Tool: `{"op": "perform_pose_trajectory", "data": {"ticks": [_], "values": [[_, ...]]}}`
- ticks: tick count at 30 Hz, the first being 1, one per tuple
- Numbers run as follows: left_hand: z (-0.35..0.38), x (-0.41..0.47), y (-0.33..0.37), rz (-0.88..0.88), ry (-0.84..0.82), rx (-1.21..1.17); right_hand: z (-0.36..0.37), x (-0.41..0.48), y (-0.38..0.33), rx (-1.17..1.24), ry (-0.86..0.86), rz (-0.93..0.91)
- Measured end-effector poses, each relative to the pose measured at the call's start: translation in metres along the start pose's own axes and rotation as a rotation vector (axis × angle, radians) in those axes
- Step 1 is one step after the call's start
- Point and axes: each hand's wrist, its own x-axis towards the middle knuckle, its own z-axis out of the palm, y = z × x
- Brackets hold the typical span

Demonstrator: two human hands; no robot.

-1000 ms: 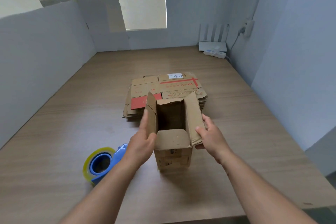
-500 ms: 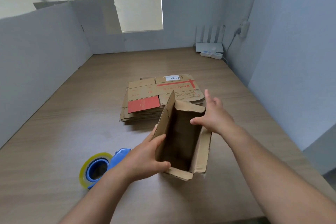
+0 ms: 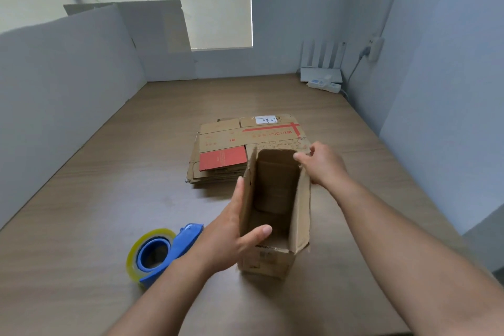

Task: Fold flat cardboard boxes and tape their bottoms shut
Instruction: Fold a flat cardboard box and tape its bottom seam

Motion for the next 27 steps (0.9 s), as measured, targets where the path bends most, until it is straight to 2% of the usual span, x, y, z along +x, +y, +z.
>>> {"op": "perform_pose_trajectory", "data": {"ticks": [3, 8, 10, 14, 19, 23, 27], "values": [[0.001, 0.001, 0.003, -0.103, 0.073, -0.005, 0.005, -0.026, -0.007, 0.085, -0.053, -0.040], [0.000, -0.002, 0.000, -0.220, 0.158, -0.125, 0.016, -0.088, 0.001, 0.037, -0.206, 0.044], [-0.002, -0.004, -0.004, -0.271, 0.167, -0.137, 0.020, -0.109, 0.004, 0.007, -0.215, 0.027], [-0.012, -0.005, -0.007, -0.216, 0.201, -0.101, 0.026, -0.126, 0.002, -0.087, -0.053, -0.032], [-0.017, -0.018, -0.007, -0.160, 0.244, -0.076, 0.030, -0.140, 0.000, -0.039, 0.150, -0.032], [-0.017, -0.042, -0.001, -0.141, 0.386, -0.113, 0.027, -0.149, -0.006, 0.014, 0.216, -0.103], [-0.011, -0.072, 0.012, -0.168, 0.506, -0.125, 0.021, -0.158, -0.009, 0.045, 0.218, -0.275]]}}
